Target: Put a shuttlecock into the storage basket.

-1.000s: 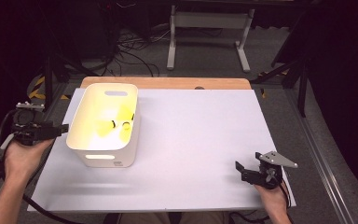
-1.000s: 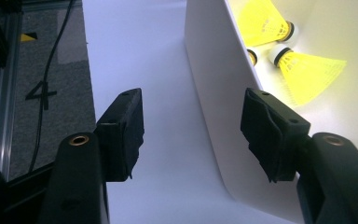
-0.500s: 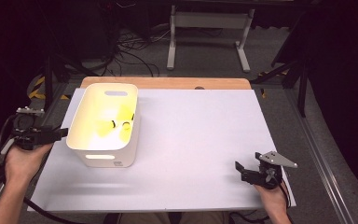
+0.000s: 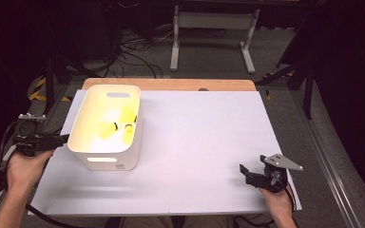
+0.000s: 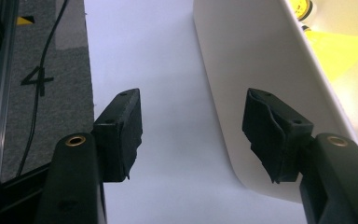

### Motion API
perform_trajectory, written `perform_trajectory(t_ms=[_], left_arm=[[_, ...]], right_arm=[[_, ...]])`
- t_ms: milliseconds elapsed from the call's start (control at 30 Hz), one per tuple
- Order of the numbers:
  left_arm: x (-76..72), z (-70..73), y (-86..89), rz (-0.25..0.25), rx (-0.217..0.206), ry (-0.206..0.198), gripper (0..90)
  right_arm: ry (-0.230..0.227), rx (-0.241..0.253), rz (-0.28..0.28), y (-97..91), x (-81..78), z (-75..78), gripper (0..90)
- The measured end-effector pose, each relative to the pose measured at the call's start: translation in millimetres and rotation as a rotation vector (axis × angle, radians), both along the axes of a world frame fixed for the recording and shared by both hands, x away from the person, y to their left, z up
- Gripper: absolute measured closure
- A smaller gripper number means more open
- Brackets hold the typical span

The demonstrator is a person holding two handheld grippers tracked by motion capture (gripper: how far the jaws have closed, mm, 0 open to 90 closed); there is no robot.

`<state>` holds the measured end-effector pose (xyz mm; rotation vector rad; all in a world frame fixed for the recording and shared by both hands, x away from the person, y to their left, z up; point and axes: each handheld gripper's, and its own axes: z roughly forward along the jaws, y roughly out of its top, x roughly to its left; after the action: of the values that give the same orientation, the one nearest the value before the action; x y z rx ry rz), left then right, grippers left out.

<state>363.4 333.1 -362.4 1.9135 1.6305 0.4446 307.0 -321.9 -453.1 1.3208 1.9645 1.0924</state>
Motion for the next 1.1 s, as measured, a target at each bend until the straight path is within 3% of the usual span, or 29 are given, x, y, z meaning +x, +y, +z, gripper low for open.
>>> perform_trajectory(t_ms=[1100], left_arm=[[-10.7, -26.3, 1.0, -0.005, 0.0, 0.022, 36.7]], right_arm=[[0.001, 0.002, 0.0, -0.1, -0.3, 0.3, 11.4]])
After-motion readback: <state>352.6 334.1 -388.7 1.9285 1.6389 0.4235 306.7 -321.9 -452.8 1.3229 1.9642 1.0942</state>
